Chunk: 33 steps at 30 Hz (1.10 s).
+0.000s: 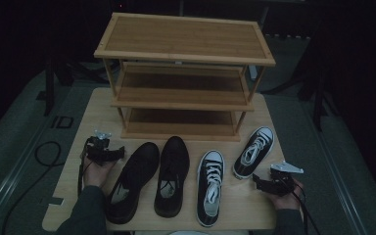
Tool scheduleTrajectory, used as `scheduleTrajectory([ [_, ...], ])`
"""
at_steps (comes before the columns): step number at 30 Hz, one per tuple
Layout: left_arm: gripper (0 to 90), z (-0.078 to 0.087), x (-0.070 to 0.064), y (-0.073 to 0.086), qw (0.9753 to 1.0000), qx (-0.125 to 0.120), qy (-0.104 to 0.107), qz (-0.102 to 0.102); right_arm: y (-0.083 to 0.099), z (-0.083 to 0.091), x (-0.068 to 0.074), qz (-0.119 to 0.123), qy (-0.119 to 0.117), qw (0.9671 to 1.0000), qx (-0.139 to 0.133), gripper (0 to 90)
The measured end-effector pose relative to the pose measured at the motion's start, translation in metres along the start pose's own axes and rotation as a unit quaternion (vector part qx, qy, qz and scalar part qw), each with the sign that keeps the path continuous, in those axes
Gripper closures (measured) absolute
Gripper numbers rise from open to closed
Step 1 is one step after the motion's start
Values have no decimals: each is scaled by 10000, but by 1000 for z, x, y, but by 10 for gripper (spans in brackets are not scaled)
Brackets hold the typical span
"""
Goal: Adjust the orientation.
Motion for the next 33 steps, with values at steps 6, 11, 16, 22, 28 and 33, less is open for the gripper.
scheduleTrajectory([
  [6,190,3,-1,0,9999,111,45,-35,0,0,1,-12,5,10000,5,163],
  [11,323,8,-2,0,9997,205,89,-70,0,0,1,-13,6,10000,5,162],
  [16,412,13,-2,0,9994,277,184,-28,0,0,1,-13,5,10000,5,163],
  [22,448,23,-8,-2,9989,218,394,-158,0,0,1,-12,5,10000,6,163],
  [28,448,41,-16,-9,9979,149,490,-402,1,1,1,-18,7,10000,-2,164],
  [33,474,62,-25,-18,9955,14,779,-545,1,1,1,-29,11,10000,3,164],
])
Point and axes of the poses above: each handheld gripper's, and its own axes: z roughly backward along the jaws, y roughly out of its underside, x roughly to its left, the point moved 2 cm from there along -z, roughly forward along the jaws, and after that the axes turned 6 degrees about y, right-handed, at the moved point
